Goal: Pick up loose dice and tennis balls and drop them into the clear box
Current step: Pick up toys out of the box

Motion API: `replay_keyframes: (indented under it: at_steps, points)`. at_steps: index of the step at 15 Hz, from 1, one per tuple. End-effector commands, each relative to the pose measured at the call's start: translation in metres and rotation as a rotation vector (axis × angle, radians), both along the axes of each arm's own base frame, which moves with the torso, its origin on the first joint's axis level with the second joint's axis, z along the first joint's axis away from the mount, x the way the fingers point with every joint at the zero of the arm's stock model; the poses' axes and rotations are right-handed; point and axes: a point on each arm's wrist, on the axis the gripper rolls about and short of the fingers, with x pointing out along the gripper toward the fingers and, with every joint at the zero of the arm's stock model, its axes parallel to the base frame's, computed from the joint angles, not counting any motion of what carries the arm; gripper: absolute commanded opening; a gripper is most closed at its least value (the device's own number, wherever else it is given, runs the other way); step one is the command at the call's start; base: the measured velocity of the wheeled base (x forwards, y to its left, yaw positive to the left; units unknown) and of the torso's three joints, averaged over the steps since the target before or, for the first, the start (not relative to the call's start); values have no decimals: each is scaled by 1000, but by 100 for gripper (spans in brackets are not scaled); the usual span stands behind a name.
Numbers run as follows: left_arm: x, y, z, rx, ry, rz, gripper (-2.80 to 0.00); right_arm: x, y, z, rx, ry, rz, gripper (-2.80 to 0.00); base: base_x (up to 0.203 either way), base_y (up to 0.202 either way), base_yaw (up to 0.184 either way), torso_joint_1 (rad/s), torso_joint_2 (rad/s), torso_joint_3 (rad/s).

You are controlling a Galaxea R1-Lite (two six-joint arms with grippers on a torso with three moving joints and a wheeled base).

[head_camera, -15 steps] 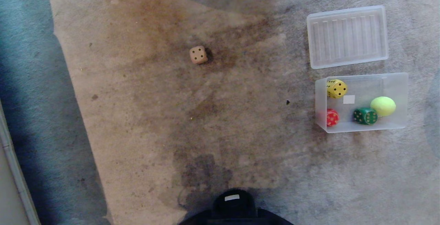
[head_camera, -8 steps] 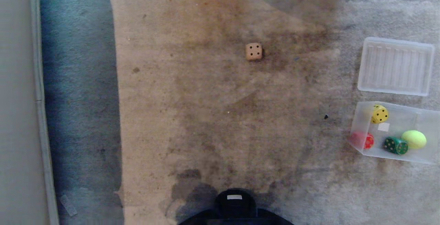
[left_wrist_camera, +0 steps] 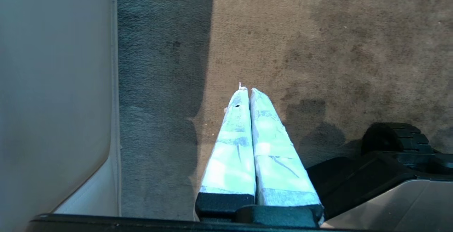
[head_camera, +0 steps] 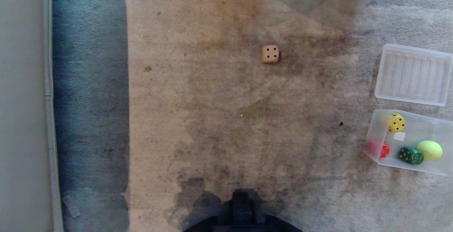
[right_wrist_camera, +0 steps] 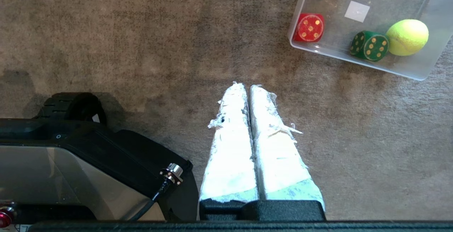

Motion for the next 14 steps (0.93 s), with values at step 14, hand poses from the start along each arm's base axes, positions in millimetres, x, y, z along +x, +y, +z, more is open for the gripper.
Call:
replay_keyframes:
  at_steps: [14]
  points:
    - [0, 0, 0, 0, 0, 0, -280, 0, 0, 0, -1, 3, 0, -280, 0, 0, 0, 0, 0, 0]
